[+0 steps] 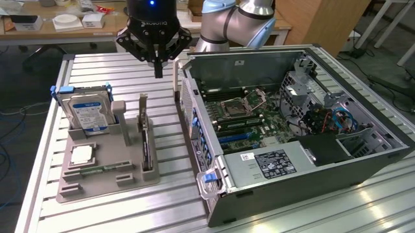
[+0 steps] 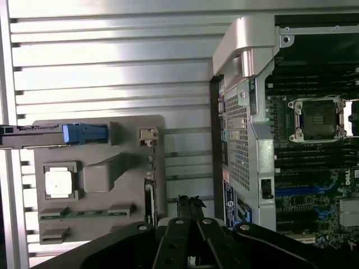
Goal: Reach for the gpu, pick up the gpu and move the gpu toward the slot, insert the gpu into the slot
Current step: 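Reach for the gpu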
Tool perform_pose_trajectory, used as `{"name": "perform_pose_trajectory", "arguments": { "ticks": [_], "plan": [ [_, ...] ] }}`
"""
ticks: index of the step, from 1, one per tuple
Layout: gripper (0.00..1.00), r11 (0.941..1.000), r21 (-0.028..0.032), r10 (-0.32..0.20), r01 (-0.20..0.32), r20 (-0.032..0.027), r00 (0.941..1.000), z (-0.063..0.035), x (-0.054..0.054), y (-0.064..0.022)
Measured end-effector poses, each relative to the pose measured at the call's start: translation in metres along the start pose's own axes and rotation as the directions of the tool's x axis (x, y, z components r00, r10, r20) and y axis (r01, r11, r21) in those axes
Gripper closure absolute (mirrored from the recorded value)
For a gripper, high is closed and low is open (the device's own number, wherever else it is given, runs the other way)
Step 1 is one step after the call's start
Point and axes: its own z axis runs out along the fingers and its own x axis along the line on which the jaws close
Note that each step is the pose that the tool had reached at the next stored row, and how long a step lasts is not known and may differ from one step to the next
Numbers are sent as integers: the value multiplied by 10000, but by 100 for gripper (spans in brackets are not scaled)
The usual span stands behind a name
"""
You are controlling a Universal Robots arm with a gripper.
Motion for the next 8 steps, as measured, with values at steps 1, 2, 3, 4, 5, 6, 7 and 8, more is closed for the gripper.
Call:
{"name": "perform_pose_trajectory", "arguments": {
  "ticks": [1,2,3,4,5,6,7,8],
  "plan": [
    [90,10000,0,0,0,0,10000,0,9,-1],
    [90,10000,0,0,0,0,10000,0,16,-2],
    [90,10000,0,-1,1,0,10000,-1,23,-3],
    [90,10000,0,0,0,0,10000,-1,30,-4],
    [90,10000,-1,0,0,0,10000,-1,37,-4],
    [90,10000,0,0,0,1,10000,-1,45,-5],
    [90,10000,-1,-1,1,1,10000,-1,53,-6],
    [90,10000,0,0,0,0,10000,-2,62,-7]
  ]
}}
